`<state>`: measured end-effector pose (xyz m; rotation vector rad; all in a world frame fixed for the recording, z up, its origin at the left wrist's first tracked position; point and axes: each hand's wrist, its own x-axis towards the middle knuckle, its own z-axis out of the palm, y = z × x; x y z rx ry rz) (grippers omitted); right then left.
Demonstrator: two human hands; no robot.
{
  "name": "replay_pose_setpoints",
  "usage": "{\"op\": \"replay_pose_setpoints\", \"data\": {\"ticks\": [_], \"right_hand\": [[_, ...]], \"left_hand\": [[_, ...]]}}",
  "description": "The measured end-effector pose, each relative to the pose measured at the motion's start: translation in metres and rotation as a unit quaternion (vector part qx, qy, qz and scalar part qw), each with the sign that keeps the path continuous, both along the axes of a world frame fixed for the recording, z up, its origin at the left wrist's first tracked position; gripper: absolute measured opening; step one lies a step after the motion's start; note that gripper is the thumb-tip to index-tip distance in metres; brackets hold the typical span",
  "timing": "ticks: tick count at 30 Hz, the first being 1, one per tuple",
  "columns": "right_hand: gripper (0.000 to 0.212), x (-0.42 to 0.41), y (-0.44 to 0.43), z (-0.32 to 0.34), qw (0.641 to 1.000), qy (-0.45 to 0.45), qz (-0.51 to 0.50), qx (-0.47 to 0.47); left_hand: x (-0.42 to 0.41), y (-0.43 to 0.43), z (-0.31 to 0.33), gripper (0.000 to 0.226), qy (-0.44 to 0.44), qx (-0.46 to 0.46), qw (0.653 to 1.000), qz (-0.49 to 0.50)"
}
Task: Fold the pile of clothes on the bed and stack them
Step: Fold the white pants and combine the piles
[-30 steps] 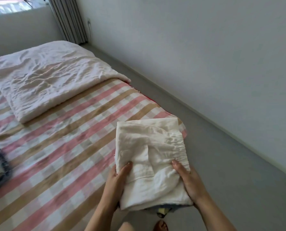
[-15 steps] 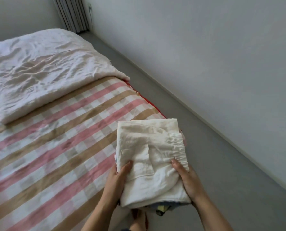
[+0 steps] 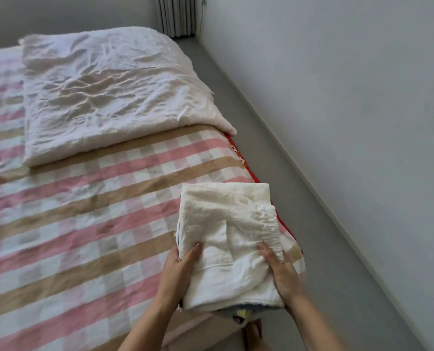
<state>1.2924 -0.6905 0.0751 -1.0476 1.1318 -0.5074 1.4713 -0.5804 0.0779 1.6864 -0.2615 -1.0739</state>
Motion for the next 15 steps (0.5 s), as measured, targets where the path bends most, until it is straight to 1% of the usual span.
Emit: {"op": "replay_pose_setpoints", "data": {"ticks": [4,6,8,10,11,13,15], "right_hand": [[0.037,0.028,-0.069,-0.05,0.998,0.007,0.062,0.027],[0.037,0.041,-0.101,-0.084,0.994,0.013,0.103,0.025],[0.039,0.052,-0.126,-0.117,0.991,0.025,0.131,0.02],[0.047,0.061,-0.146,-0.156,0.988,0.033,0.152,0.019],[0.047,0.063,-0.153,-0.175,0.986,0.034,0.164,0.021],[0.041,0.065,-0.162,-0.204,0.982,0.034,0.183,0.025],[0.041,0.061,-0.167,-0.229,0.98,0.041,0.194,0.03]], "left_hand": [[0.013,-0.049,-0.052,0.067,-0.008,0.006,0.998,0.058],[0.019,-0.071,-0.089,0.072,-0.01,0.008,0.996,0.09],[0.023,-0.086,-0.126,0.075,0.005,0.002,0.994,0.113],[0.022,-0.098,-0.167,0.07,0.029,-0.004,0.989,0.143],[0.021,-0.102,-0.188,0.063,0.036,-0.007,0.987,0.158],[0.016,-0.106,-0.22,0.049,0.04,-0.006,0.982,0.185],[0.007,-0.107,-0.249,0.048,0.057,-0.004,0.978,0.201]]}}
